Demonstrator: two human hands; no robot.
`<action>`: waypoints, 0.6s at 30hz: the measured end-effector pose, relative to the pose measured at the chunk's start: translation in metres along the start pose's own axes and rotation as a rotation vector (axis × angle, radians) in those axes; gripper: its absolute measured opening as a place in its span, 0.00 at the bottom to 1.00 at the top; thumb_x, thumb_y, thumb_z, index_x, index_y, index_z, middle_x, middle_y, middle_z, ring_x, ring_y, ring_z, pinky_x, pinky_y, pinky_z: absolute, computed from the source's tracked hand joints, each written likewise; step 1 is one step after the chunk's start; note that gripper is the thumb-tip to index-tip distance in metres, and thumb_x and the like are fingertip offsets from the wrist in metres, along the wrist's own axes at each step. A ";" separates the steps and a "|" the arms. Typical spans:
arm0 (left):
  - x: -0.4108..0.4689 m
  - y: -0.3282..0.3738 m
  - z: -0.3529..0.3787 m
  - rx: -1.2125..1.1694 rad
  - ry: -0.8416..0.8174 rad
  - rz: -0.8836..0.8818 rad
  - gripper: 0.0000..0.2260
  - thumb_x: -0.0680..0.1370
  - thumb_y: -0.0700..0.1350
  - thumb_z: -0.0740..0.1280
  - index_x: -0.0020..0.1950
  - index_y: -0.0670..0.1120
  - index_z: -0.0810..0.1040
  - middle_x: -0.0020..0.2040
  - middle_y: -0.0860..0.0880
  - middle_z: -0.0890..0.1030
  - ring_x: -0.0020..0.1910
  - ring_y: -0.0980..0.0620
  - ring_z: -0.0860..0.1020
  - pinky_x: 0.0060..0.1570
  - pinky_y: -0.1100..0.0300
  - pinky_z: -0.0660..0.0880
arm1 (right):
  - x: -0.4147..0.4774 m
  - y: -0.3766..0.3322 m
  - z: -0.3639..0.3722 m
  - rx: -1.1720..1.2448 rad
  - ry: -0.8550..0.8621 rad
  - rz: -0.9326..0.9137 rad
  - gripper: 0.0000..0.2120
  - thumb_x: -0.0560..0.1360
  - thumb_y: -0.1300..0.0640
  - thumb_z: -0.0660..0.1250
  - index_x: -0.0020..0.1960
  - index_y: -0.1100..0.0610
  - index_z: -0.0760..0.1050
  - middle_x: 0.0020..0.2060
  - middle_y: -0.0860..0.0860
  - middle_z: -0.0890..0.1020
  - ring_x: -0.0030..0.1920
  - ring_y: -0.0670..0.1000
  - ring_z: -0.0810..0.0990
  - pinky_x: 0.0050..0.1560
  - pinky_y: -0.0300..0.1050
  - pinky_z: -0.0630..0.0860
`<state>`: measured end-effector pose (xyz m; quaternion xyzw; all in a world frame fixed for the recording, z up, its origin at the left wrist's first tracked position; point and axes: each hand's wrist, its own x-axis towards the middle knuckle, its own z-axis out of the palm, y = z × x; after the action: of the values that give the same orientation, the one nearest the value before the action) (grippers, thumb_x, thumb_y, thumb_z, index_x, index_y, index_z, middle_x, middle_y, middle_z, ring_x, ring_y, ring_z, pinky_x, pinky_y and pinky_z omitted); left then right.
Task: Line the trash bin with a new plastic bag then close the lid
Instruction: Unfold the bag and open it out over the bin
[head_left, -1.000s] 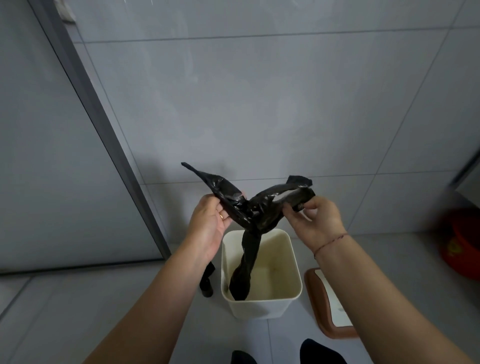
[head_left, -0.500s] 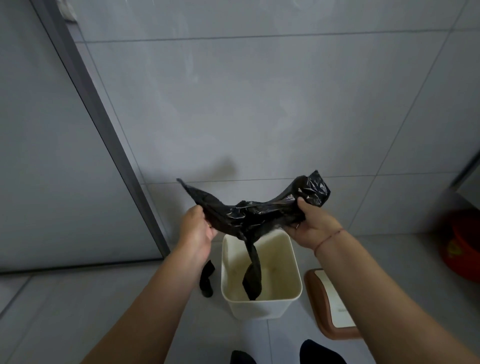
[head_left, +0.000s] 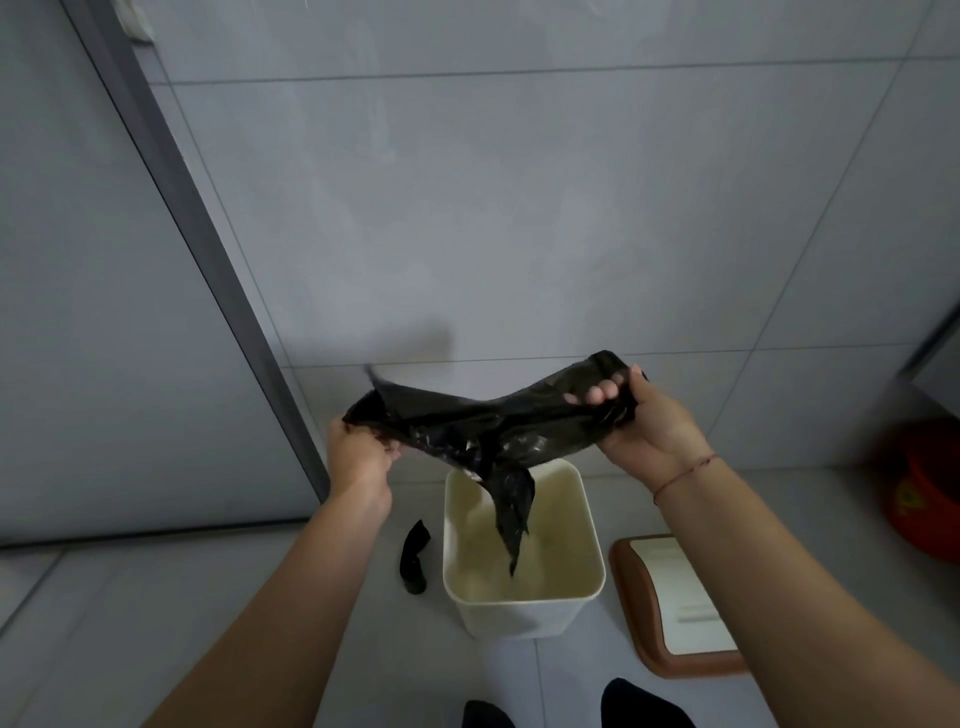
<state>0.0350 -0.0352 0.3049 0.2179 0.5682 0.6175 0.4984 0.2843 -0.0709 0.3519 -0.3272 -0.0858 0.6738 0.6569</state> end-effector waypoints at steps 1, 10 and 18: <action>-0.001 0.001 0.000 -0.046 0.007 -0.013 0.13 0.79 0.33 0.48 0.52 0.43 0.71 0.38 0.48 0.75 0.34 0.53 0.76 0.35 0.59 0.76 | 0.001 -0.001 0.001 -0.021 0.007 -0.008 0.20 0.81 0.48 0.50 0.35 0.57 0.66 0.19 0.49 0.68 0.20 0.47 0.68 0.28 0.38 0.77; 0.011 0.019 -0.019 0.187 0.113 0.186 0.08 0.81 0.43 0.55 0.43 0.47 0.70 0.44 0.46 0.75 0.44 0.50 0.73 0.46 0.64 0.68 | -0.003 -0.041 -0.001 -0.692 -0.175 -0.248 0.21 0.80 0.47 0.54 0.32 0.57 0.63 0.18 0.47 0.61 0.17 0.44 0.55 0.20 0.34 0.51; -0.046 -0.044 0.055 0.886 -0.735 0.001 0.49 0.63 0.57 0.76 0.76 0.52 0.52 0.64 0.50 0.74 0.62 0.49 0.74 0.61 0.56 0.70 | -0.015 -0.003 0.024 -0.658 -0.502 -0.069 0.22 0.73 0.42 0.57 0.27 0.55 0.63 0.17 0.46 0.60 0.19 0.45 0.53 0.24 0.39 0.47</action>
<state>0.1160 -0.0541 0.2928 0.6064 0.5621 0.2044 0.5240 0.2722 -0.0771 0.3774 -0.3422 -0.4652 0.6470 0.4980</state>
